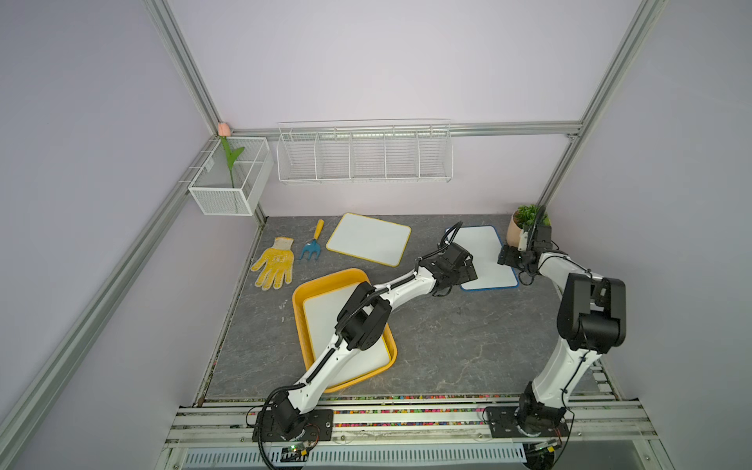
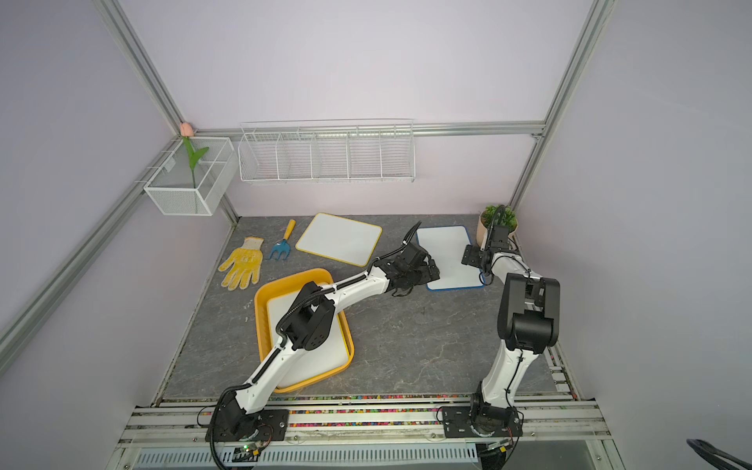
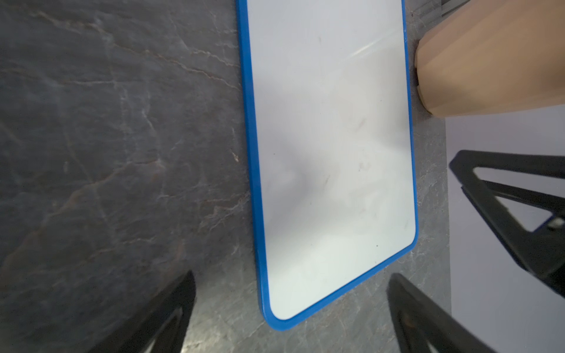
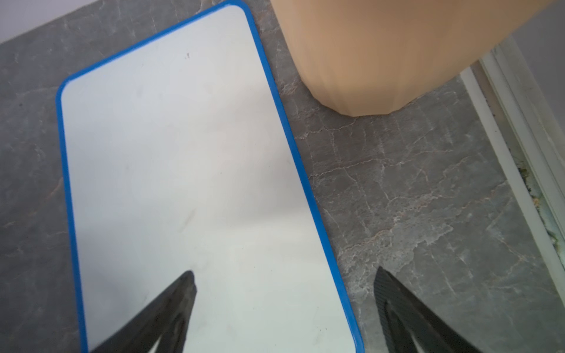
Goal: Put the whiteboard into the storage box
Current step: Move the whiteboard to the center of the board.
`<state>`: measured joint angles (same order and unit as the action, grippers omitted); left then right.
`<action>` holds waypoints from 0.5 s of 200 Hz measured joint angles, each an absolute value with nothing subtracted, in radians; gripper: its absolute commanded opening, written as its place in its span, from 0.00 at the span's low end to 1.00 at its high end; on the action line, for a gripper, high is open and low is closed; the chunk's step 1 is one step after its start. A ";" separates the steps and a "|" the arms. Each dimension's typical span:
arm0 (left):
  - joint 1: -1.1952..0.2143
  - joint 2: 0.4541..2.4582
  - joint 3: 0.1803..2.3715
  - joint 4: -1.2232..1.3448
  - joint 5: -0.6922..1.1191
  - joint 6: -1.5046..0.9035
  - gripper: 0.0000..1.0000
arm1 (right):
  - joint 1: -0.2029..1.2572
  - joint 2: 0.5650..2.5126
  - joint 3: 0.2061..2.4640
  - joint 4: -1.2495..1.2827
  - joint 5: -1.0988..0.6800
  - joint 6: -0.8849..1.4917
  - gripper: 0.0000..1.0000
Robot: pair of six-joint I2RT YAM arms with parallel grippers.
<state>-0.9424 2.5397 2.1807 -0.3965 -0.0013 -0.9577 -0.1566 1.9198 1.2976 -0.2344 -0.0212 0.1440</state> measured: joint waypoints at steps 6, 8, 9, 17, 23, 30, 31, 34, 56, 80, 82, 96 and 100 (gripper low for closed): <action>-0.942 2.540 2.181 -0.394 0.000 -0.958 0.98 | -0.157 1.929 1.307 -0.246 -0.025 0.136 0.96; -0.942 2.540 2.181 -0.393 0.001 -0.958 0.98 | -0.157 1.931 1.311 -0.252 -0.025 0.133 0.96; -0.941 2.540 2.181 -0.392 0.001 -0.958 0.98 | -0.157 1.932 1.313 -0.254 -0.026 0.131 0.96; -0.941 2.540 2.181 -0.390 0.001 -0.959 0.99 | -0.157 1.938 1.323 -0.269 -0.029 0.121 0.96; -0.941 2.540 2.181 -0.389 0.001 -0.960 0.98 | -0.157 1.942 1.333 -0.281 -0.031 0.112 0.96; -0.940 2.540 2.181 -0.387 0.002 -0.961 0.99 | -0.157 1.946 1.342 -0.289 -0.032 0.104 0.96; -0.940 2.540 2.181 -0.387 0.002 -0.961 0.98 | -0.157 1.948 1.344 -0.291 -0.032 0.103 0.96; -0.940 2.540 2.182 -0.386 0.002 -0.962 0.98 | -0.157 1.950 1.349 -0.297 -0.033 0.099 0.96; -0.937 2.546 2.196 -0.386 0.008 -0.963 0.99 | -0.159 1.973 1.385 -0.331 -0.045 0.075 0.94; -0.934 2.558 2.216 -0.385 0.021 -0.974 0.99 | -0.162 2.009 1.429 -0.374 -0.053 0.051 0.93; -0.934 2.559 2.216 -0.384 0.023 -0.974 0.99 | -0.162 2.012 1.433 -0.380 -0.054 0.050 0.93; -0.931 2.567 2.217 -0.380 0.034 -0.985 0.99 | -0.162 2.034 1.456 -0.407 -0.054 0.036 0.93; -0.930 2.569 2.217 -0.379 0.037 -0.988 0.99 | -0.162 2.041 1.462 -0.412 -0.054 0.033 0.92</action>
<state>-0.9298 2.5690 2.2169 -0.3786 0.0368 -0.9878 -0.1623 2.0407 1.4616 -0.4122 -0.0536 0.0330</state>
